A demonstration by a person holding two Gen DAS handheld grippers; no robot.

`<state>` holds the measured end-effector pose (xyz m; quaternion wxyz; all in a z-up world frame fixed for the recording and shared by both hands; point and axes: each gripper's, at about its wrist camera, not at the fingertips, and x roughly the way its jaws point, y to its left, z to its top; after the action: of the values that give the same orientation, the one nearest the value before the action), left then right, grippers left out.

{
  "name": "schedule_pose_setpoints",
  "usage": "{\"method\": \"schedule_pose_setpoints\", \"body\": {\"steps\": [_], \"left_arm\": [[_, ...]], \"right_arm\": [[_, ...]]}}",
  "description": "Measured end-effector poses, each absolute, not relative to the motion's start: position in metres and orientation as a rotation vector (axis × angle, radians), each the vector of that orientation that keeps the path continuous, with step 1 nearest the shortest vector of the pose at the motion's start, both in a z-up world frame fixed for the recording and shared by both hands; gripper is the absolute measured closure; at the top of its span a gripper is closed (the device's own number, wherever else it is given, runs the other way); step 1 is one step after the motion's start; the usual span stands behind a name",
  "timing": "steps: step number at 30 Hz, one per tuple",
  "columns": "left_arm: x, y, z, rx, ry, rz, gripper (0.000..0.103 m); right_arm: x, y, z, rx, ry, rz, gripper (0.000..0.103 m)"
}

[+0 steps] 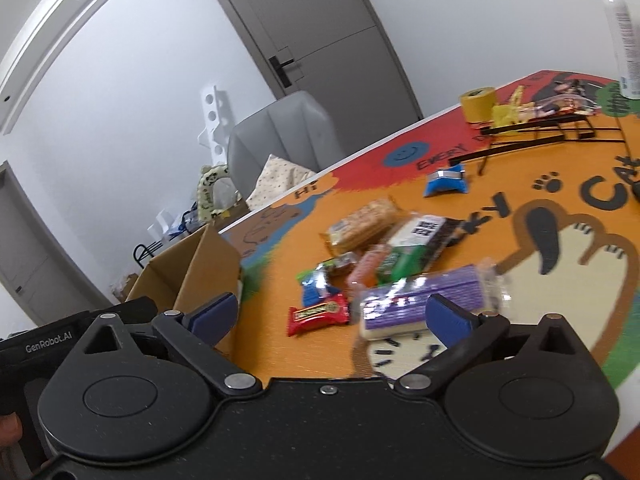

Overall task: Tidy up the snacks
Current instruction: 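Grasp the red candy bar with the left tool while the right tool grasps the purple-labelled bar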

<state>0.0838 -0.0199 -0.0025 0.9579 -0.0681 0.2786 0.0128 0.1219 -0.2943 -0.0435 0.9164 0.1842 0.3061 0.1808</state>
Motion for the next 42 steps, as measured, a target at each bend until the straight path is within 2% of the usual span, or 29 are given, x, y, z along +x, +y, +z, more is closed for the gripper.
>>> {"method": "schedule_pose_setpoints", "body": {"steps": [7, 13, 15, 18, 25, 28, 33, 42], "left_arm": [[0.081, -0.053, -0.003, -0.088, 0.552, -0.03, 0.007], [0.088, -0.076, -0.011, -0.069, 0.556, -0.082, 0.007], [0.092, -0.082, -0.014, -0.058, 0.552, -0.095, 0.007], [0.1, -0.089, -0.021, -0.071, 0.552, -0.119, 0.007], [0.123, -0.099, -0.041, -0.082, 0.583, -0.155, 0.01], [0.133, -0.103, -0.05, -0.064, 0.589, -0.157, 0.015], [0.148, -0.104, -0.063, -0.065, 0.628, -0.157, 0.031], [0.168, -0.107, -0.072, -0.052, 0.653, -0.154, 0.032]], "right_arm": [[0.119, -0.317, -0.054, 0.419, 0.625, 0.365, 0.002], [0.125, -0.334, -0.072, 0.483, 0.644, 0.345, 0.019], [0.128, -0.338, -0.079, 0.531, 0.656, 0.355, 0.035], [0.135, -0.339, -0.091, 0.569, 0.681, 0.368, 0.047], [0.151, -0.339, -0.116, 0.607, 0.711, 0.334, 0.047], [0.16, -0.339, -0.121, 0.611, 0.717, 0.308, 0.047], [0.174, -0.338, -0.128, 0.616, 0.731, 0.29, 0.048], [0.194, -0.333, -0.129, 0.606, 0.733, 0.247, 0.047]]}}
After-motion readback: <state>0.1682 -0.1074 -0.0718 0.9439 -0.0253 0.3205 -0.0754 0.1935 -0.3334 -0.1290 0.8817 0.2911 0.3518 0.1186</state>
